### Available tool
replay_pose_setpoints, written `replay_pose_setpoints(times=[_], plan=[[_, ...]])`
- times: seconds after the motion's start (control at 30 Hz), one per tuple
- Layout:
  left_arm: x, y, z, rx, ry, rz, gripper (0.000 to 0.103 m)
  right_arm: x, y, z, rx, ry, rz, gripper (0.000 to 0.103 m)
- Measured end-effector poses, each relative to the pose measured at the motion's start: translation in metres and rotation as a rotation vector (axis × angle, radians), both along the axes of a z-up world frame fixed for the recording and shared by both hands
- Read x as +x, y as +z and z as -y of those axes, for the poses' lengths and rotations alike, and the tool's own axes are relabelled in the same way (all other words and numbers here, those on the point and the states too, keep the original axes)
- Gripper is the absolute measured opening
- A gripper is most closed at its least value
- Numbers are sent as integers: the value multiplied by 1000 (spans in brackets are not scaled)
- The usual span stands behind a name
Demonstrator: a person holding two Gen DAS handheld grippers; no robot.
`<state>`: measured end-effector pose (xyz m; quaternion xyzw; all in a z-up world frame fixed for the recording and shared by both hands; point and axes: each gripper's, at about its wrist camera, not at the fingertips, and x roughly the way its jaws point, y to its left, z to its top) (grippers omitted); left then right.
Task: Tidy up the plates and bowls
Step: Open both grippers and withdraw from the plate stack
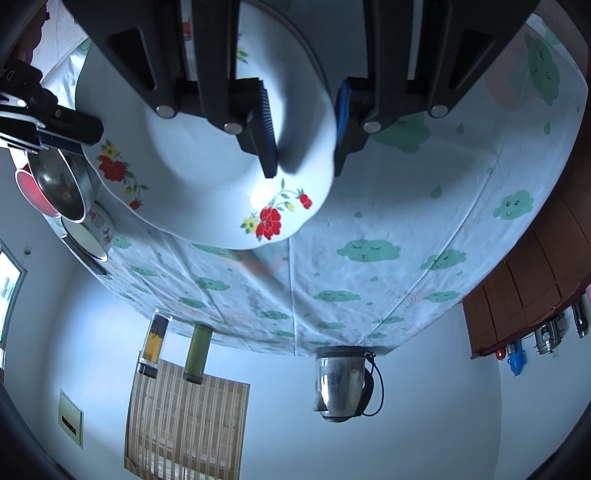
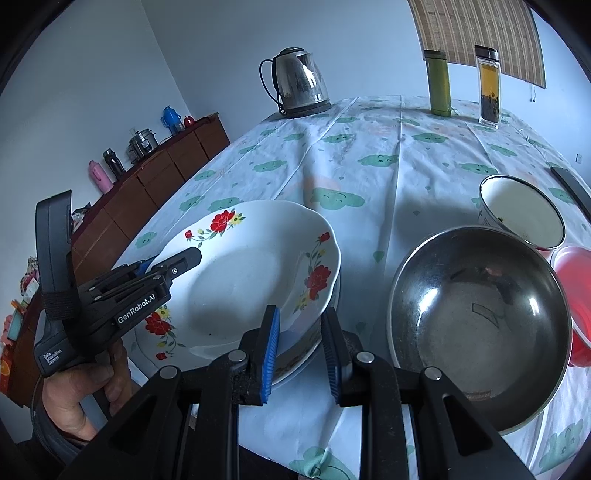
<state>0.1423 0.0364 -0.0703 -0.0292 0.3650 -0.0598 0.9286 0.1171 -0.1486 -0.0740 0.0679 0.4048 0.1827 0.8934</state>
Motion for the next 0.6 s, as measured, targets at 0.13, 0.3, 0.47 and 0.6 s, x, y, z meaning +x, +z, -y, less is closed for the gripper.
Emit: replay_pose_setpoints(times=[0.13,0.3,0.47,0.6], plan=[[-1,-1,0,7,0,2,25,-2,0,-4,-24,12,0,31],[-2,-4,0,3,1,-9,28,-4,0,-7,-50,11,9,35],[-6,-3,-1,-5,-10,-1,39,-6,-2,-13,-94,20,18,45],[-9,-5,-7,-14,14,1,49,-13,1,-12,-73,36,39,50]])
